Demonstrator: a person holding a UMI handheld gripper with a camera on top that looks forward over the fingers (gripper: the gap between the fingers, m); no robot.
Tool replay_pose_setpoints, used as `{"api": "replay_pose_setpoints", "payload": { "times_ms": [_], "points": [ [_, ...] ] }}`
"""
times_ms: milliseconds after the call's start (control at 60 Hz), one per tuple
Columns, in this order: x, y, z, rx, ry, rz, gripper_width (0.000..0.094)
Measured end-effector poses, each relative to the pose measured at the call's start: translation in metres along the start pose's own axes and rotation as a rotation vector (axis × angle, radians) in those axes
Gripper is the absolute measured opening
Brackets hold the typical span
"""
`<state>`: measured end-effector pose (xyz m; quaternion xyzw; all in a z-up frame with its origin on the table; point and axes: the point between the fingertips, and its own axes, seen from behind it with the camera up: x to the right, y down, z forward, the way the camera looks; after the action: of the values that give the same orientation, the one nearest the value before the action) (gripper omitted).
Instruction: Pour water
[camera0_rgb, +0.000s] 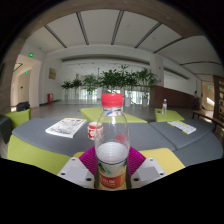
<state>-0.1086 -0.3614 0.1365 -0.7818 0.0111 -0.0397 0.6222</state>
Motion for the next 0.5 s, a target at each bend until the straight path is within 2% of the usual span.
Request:
{"api": "replay_pose_setpoints", "payload": {
  "times_ms": [33, 217, 500],
  "points": [
    [0.000, 0.000, 0.000, 0.000, -0.001, -0.012, 0.0320],
    [0.041, -0.033, 0.009, 0.031, 0.078, -0.046, 0.0316],
    [0.134, -0.151, 0.099, 0.177, 0.344, -0.494, 0.0320]
  ]
}}
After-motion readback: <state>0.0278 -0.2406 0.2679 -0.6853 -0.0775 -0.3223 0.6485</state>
